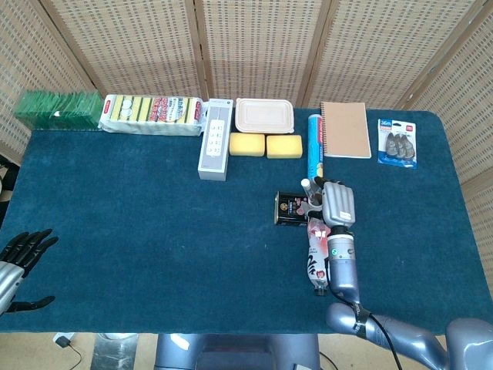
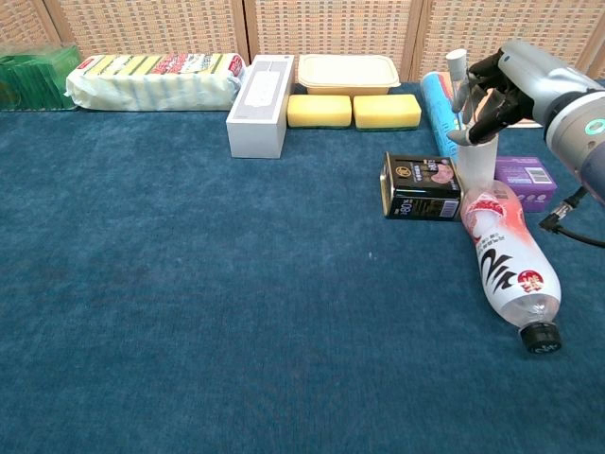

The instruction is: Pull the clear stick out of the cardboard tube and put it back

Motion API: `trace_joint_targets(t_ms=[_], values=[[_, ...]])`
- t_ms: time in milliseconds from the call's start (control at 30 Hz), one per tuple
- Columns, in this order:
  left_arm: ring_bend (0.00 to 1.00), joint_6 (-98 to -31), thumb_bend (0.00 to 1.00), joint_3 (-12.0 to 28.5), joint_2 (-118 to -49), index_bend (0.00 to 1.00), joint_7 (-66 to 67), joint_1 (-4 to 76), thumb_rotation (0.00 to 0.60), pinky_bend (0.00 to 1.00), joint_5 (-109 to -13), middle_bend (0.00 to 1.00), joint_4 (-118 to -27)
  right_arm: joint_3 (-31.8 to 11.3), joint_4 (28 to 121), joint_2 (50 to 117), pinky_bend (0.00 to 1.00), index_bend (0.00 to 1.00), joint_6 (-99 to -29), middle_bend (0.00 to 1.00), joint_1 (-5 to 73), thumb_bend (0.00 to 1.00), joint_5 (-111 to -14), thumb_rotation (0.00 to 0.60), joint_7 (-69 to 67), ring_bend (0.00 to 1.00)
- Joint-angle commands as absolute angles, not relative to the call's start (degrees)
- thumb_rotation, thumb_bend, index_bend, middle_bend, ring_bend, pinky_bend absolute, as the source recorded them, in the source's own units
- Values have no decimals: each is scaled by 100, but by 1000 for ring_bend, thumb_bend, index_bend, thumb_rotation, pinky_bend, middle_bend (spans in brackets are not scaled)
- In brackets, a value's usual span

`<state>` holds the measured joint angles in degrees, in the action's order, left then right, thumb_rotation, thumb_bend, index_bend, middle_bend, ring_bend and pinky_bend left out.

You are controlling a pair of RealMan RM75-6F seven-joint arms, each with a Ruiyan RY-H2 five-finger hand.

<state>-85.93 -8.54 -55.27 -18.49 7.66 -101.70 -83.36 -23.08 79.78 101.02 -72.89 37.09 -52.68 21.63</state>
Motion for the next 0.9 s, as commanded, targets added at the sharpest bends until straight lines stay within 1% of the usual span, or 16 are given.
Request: trace_joint_targets(t_ms=[33,267,400,467,533,633,767,900], values=[[0,-8587,85,-855,-5528,33,-1841,767,553,0,-10172,17,-8338,-2322,8005,10101,392,509,-7300,513,3716,296,-5258,600,2195,476],[0,-8568,84,-860,-5530,33,-1797,772,551,0,-10174,20,-8363,-2326,8049,10067,400,521,-7305,526,3716,303,-5219,600,2293,489],[0,-8563,84,-858,-5530,33,-1782,772,551,0,-10170,24,-8373,-2331,8069,10048,432,524,-7311,550,3717,307,-5189,600,2352,525],[0,-8561,84,-859,-5529,33,-1777,773,547,0,-10172,25,-8377,-2330,8076,10042,477,525,-7327,564,3724,310,-5187,600,2399,555],[0,-8558,85,-860,-5527,33,-1776,774,548,0,-10171,26,-8379,-2322,8083,10038,574,526,-7338,583,3735,315,-5179,600,2466,609],[0,-8557,84,-860,-5526,33,-1779,774,549,0,-10168,34,-8380,-2318,8096,10040,670,530,-7345,604,3749,326,-5155,600,2538,662],[0,-8568,84,-859,-5524,33,-1791,770,557,0,-10167,39,-8374,-2295,8098,10058,711,533,-7356,616,3761,336,-5153,600,2593,695],[0,-8588,85,-859,-5523,34,-1808,764,552,0,-10171,40,-8363,-2281,8093,10079,751,535,-7367,632,3770,345,-5155,600,2628,726]])
